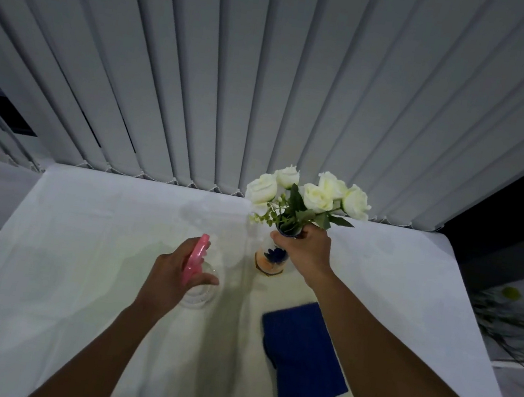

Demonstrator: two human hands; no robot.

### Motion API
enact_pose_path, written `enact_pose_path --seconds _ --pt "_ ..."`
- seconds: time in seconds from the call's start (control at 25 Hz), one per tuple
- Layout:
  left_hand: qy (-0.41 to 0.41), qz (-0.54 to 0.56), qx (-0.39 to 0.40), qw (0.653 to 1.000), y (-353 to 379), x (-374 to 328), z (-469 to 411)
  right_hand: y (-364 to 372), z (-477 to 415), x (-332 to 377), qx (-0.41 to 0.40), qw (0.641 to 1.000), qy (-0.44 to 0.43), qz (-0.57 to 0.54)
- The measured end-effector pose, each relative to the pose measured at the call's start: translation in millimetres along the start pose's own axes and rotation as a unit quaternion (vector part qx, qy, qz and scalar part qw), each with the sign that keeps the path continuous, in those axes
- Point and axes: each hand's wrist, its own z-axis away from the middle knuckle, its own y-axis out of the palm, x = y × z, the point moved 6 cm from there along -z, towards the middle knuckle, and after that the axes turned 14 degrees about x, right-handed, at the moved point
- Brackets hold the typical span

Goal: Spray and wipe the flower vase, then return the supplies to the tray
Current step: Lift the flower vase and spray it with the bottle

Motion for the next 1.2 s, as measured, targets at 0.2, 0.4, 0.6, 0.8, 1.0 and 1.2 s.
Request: enact_pose_path --seconds 0.2,0.4,0.6,0.8,1.0,1.2 --pt "-0.019 0.001 -0.002 1.0 -9.1 -16.6 19.8 1.8 -2.9 -8.5 0.007 0.999 -0.022 -0.031" --pt "0.222 -0.174 -0.105 0.954 21.3 -90.7 26.6 3.5 -3.9 -8.1 0.045 0.998 -0.032 -0.042" --pt "-0.011 -0.042 0.076 0.996 81.6 -74.2 -37.6 -5.4 12.8 -47.5 0.144 0.989 -0.035 -0.004" --pt "-0.034 -0.021 0.124 0.991 101.7 -71.2 -83.2 -23.0 67.9 -162.0 0.07 0.962 0.172 0.198" --pt "-0.037 0.037 0.074 0.996 99.8 -82.6 -103.2 -14.5 98.0 -211.8 0.075 0.954 0.235 0.169" --pt "-0.051 0.045 0.062 0.996 93.5 -87.3 -110.7 -7.9 93.1 -208.1 0.174 0.957 0.207 0.11"
